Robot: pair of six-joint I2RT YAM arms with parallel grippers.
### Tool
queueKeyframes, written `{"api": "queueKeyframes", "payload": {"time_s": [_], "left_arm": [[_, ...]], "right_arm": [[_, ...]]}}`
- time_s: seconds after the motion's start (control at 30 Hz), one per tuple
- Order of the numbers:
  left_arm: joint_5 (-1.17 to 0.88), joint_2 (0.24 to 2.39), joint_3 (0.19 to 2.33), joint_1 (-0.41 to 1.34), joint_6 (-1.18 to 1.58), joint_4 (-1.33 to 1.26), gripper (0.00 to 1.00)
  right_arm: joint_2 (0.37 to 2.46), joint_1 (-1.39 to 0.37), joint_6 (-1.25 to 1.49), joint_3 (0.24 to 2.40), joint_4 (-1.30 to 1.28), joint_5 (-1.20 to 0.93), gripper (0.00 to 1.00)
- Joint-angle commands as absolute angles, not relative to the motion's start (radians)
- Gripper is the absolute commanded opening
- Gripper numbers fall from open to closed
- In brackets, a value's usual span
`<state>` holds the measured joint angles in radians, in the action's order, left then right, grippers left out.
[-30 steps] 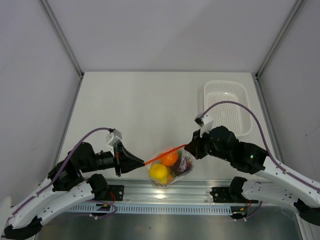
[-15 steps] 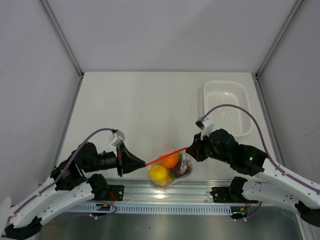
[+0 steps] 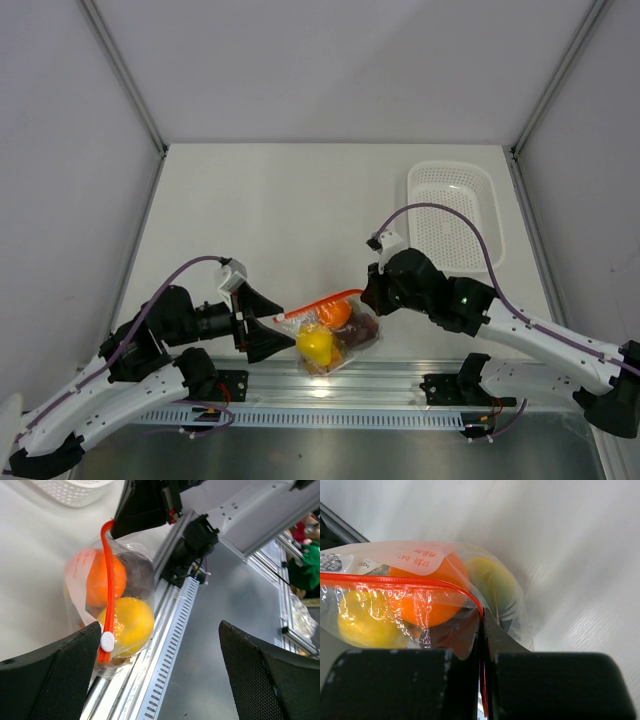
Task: Place the food in the zip-top bag and seal the zipper
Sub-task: Zip the zipper food storage bag at the center of the board, then place the zipper food storage bag at the center of the board.
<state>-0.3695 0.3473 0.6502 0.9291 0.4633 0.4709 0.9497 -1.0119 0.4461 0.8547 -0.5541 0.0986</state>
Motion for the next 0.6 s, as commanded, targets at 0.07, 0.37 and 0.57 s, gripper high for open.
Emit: {"api": "queueKeyframes", "payload": {"time_s": [0.07, 0.37, 0.57], "left_arm": [[-0.123, 0.252, 0.755, 0.933, 0.477, 0.621, 1.0], [-0.054, 0.101, 0.79, 0.933, 0.514, 0.704, 1.0], [-0.156, 0.078, 0.733, 0.933, 0.575, 0.69, 1.0]], "right_arm": [[1.058, -0.961, 0.402, 0.974, -0.47, 0.08, 0.0], [1.389, -0.749, 0.394, 1.178, -0.376, -0.102, 0.0], [1.676, -0.609, 0.385, 1.386, -0.356, -0.158, 0.0]]}}
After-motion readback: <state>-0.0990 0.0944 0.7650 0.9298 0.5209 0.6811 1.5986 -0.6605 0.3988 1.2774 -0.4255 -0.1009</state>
